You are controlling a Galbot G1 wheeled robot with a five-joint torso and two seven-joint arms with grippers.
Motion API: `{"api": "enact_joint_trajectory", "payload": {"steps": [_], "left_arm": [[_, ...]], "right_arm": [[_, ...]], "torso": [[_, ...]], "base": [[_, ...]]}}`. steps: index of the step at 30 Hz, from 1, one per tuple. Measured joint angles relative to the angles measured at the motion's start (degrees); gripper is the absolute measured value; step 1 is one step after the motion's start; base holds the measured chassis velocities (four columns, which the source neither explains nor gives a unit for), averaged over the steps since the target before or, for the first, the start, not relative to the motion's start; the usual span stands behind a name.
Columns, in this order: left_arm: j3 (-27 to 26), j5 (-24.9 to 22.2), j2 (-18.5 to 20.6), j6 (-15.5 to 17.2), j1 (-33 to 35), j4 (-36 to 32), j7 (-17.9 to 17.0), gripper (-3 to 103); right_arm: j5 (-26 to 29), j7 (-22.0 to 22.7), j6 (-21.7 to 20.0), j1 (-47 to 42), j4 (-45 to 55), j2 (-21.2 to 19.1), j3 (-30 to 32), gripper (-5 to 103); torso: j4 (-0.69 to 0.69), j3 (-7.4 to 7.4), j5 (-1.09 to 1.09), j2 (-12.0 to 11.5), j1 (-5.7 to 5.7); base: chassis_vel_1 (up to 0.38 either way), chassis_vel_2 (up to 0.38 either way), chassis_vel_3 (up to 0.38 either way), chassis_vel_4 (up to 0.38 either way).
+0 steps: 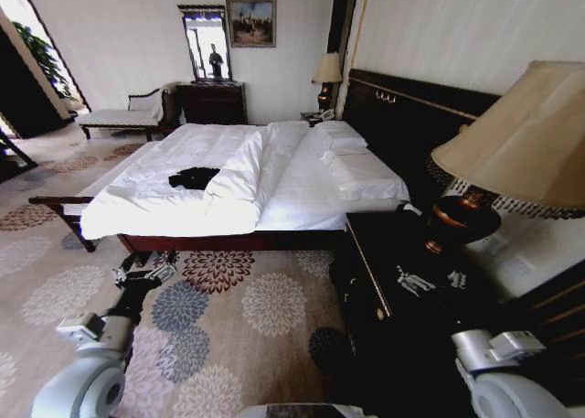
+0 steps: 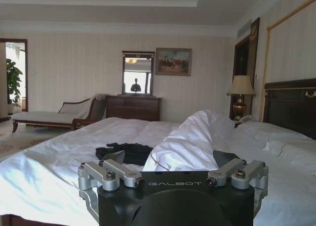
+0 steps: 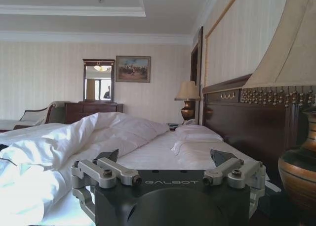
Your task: Fold the clothes on the bed.
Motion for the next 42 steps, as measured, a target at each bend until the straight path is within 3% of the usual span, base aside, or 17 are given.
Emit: {"api": "enact_joint_trajectory", "payload": {"steps": [42], "left_arm": [[3.13, 0.88, 0.76, -0.02, 0.37, 1.09, -0.18, 100]], "right_arm": [[-1.21, 0.06, -0.58, 0.52, -0.48, 1.38, 1.40, 100]], "torso": [[0.00, 0.00, 0.00, 0.00, 0.01]], "base": [[-0.024, 0.026, 0.024, -0.024]]}}
